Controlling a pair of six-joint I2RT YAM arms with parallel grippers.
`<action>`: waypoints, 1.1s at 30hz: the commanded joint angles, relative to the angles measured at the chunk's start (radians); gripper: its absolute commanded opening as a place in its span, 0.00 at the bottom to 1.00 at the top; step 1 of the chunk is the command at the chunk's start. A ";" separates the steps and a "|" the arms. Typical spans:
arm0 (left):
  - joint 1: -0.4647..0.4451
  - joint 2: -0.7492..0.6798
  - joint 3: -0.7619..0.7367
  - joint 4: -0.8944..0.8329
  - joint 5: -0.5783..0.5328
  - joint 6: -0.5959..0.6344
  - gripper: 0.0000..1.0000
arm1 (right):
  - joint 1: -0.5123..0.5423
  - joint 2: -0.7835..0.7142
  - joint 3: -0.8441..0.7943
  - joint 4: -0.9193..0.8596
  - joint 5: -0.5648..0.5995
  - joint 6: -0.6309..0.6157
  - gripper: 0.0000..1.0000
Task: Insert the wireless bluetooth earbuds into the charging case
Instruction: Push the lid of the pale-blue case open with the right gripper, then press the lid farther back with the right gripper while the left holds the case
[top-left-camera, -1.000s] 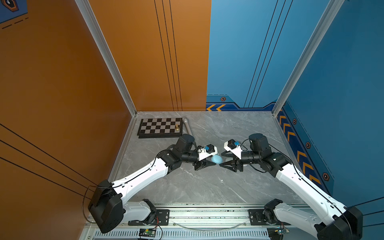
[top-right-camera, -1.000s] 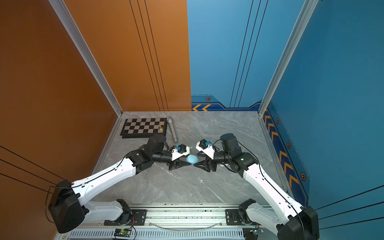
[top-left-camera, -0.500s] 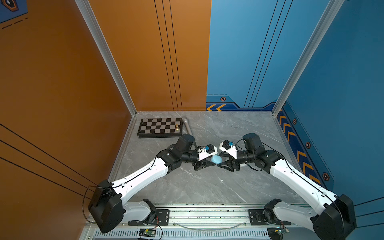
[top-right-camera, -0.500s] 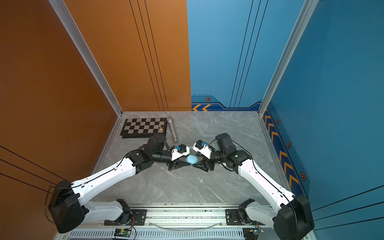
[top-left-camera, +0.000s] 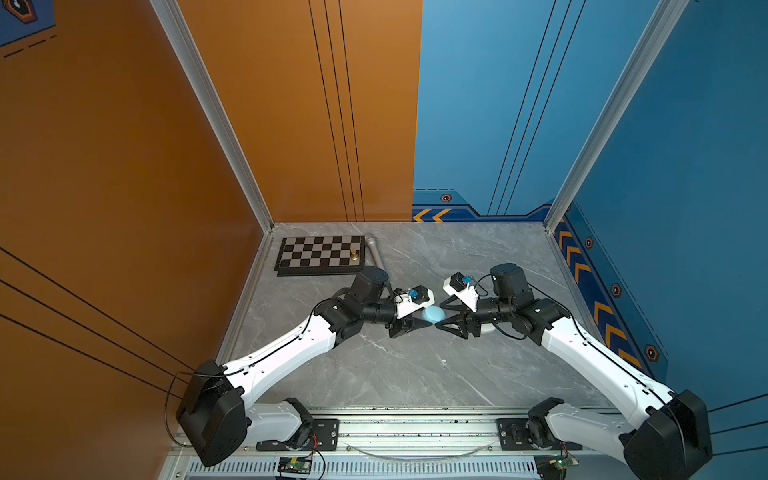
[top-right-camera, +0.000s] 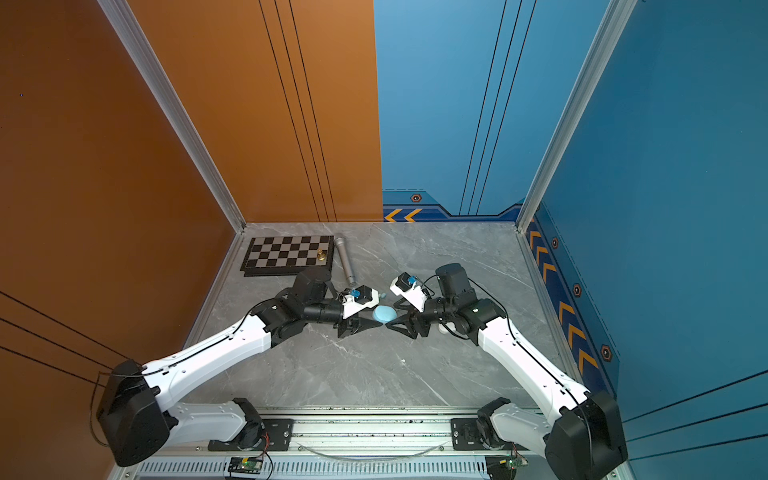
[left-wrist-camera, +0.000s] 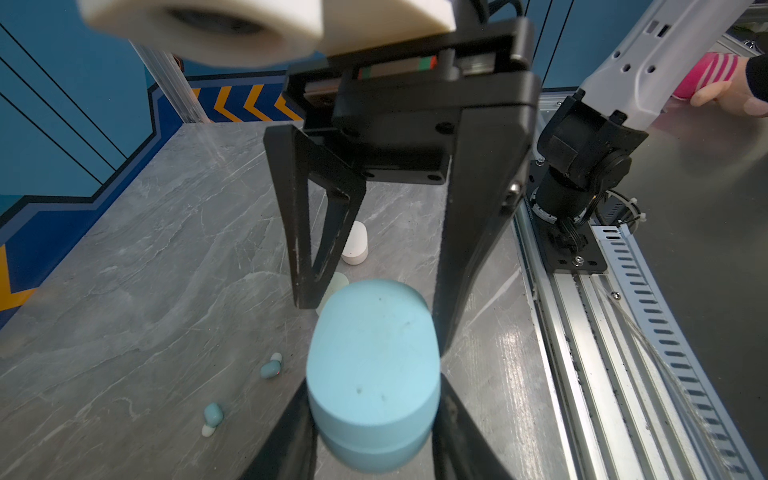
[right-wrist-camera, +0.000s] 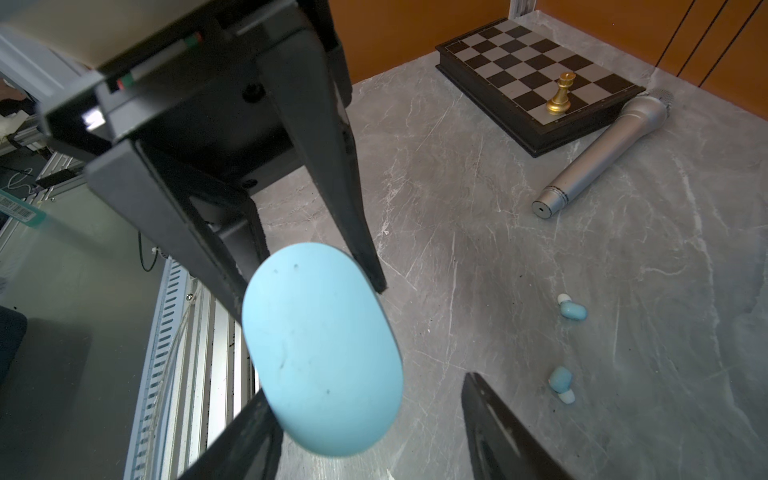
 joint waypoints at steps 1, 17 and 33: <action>-0.005 -0.004 0.011 -0.060 0.041 0.017 0.00 | -0.031 0.000 0.029 0.122 -0.003 0.074 0.68; -0.002 0.008 0.032 -0.060 0.043 0.014 0.00 | -0.044 0.007 0.016 0.158 -0.008 0.087 0.57; 0.001 0.031 0.078 -0.107 0.044 0.000 0.00 | -0.021 0.011 -0.008 0.129 -0.055 0.030 0.35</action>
